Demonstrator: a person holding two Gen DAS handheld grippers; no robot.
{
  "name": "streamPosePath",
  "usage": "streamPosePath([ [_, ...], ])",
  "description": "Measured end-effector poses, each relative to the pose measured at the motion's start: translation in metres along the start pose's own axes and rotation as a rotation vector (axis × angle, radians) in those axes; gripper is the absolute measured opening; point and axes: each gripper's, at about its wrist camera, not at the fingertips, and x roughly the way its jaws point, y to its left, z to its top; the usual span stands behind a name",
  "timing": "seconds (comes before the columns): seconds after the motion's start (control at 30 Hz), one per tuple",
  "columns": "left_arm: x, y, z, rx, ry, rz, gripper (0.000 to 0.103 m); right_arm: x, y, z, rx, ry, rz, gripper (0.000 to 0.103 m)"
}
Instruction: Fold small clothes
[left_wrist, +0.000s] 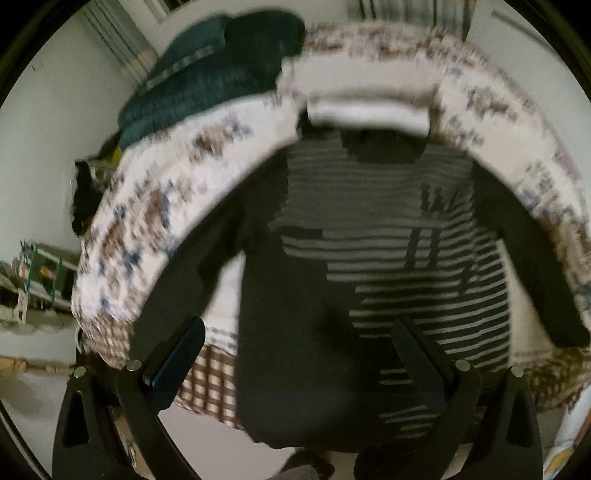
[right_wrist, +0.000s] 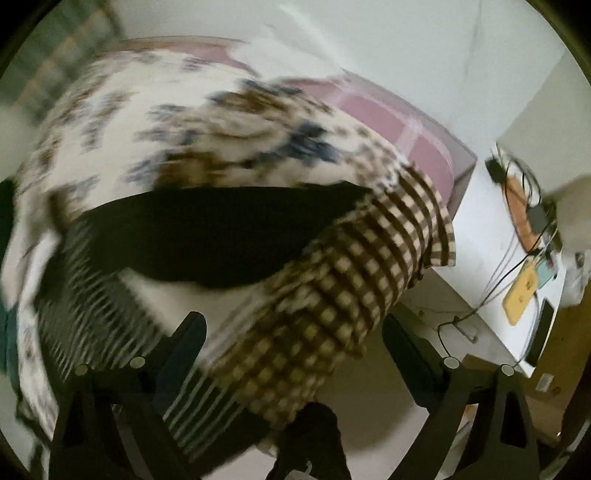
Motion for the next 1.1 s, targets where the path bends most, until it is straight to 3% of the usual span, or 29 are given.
streamPosePath([
  [0.1, 0.05, -0.022, -0.012, 0.001, 0.074, 0.007, 0.103, 0.067, -0.03, 0.035, 0.114, 0.025, -0.007, 0.097],
  [0.2, 0.09, -0.041, -0.021, 0.013, 0.129, 0.017, 0.103, 0.105, -0.051, 0.056, 0.225, 0.035, 0.041, 0.096],
  [0.37, 0.131, -0.072, -0.028, 0.026, 0.145, -0.004, 0.103, 0.148, -0.051, 0.083, 0.232, 0.051, 0.048, 0.083],
  [0.53, 0.152, -0.085, -0.031, 0.019, 0.151, -0.023, 0.103, 0.167, -0.036, 0.09, 0.206, 0.077, 0.033, 0.06],
  [0.73, 0.159, -0.079, -0.027, -0.045, 0.179, -0.067, 0.103, 0.178, -0.022, 0.099, 0.205, 0.06, 0.002, 0.039],
  [1.03, 0.167, -0.063, -0.016, -0.067, 0.193, -0.102, 0.103, 0.18, 0.004, 0.104, 0.211, 0.032, -0.029, 0.014],
  [1.1, 0.168, -0.059, -0.013, -0.066, 0.193, -0.104, 0.103, 0.178, 0.009, 0.103, 0.209, 0.024, -0.038, 0.012],
])
